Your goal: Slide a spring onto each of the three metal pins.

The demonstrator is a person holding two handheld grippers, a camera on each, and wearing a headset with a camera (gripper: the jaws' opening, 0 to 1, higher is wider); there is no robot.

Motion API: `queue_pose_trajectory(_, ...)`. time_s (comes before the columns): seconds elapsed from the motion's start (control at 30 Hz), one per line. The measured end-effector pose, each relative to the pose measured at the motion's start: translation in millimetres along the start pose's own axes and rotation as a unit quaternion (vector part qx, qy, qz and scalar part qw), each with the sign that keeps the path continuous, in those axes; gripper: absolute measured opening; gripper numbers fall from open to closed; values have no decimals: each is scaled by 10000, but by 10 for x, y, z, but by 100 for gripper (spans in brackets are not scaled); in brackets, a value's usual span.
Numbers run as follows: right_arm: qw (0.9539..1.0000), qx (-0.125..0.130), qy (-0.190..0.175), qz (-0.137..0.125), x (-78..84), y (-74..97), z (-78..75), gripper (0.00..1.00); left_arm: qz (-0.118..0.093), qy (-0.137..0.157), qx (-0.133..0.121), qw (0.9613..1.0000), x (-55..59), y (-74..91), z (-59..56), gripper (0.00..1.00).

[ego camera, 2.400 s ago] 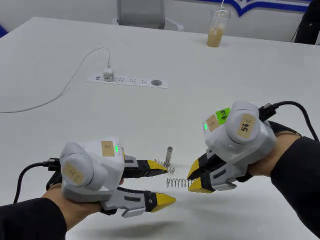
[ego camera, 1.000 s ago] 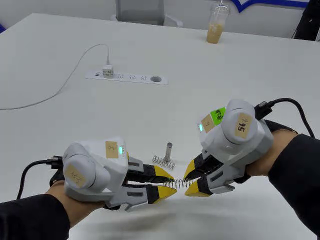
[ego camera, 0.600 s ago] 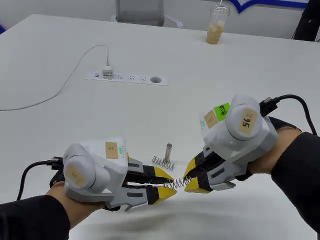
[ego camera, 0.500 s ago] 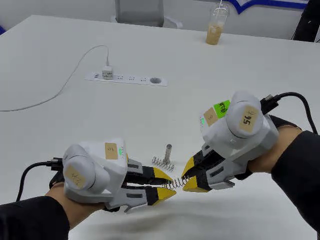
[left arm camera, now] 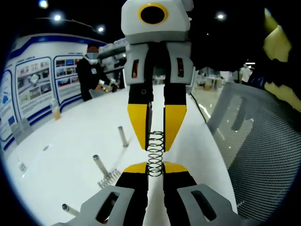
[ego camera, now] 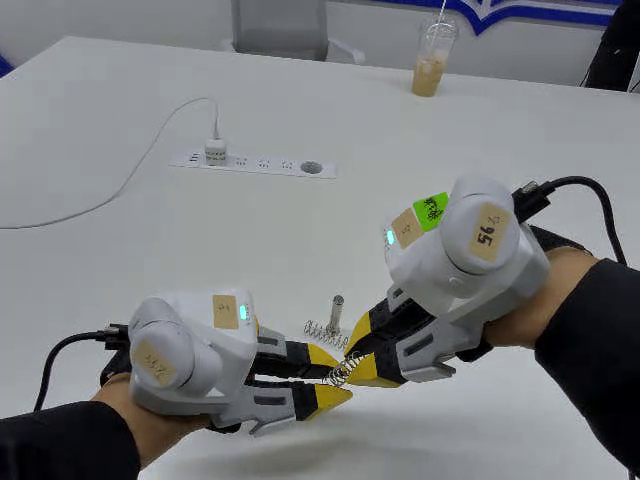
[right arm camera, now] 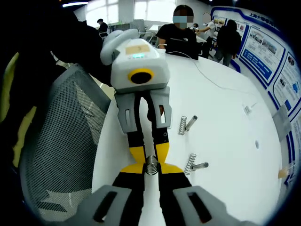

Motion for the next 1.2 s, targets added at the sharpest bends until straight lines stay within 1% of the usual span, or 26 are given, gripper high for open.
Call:
queue_pose_trajectory(0.2,10000,9,23,38,-26,-2,1,12,-15,11,-12,10000,-3,-19,1,11)
queue_pose_trajectory(0.5,9999,3,41,102,-19,-10,-5,12,-26,15,-16,10000,7,-41,-7,12)
queue_pose_trajectory(0.63,9999,64,28,130,-4,3,-38,12,-25,113,-44,9999,23,-23,0,19)
queue_pose_trajectory(0.8,9998,130,-19,172,36,46,-78,12,-89,225,-88,9997,43,32,15,23)
queue_pose_trajectory(1.0,9994,204,-102,250,104,109,-129,12,-158,407,-147,9989,84,100,10,31)
queue_pose_trajectory(1.2,9986,351,-204,340,173,205,-208,12,-195,518,-245,9982,120,187,-4,35)
Point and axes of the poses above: the centre of the closed fingertips' face, and the gripper's own axes: y roughly backward along the fingers, z roughly to its left, x roughly out of its underside, the point moved 10 cm from there along y, roughly backward along the fingers, and after that the axes turned 8 degrees about x, right-handed, at the moved point
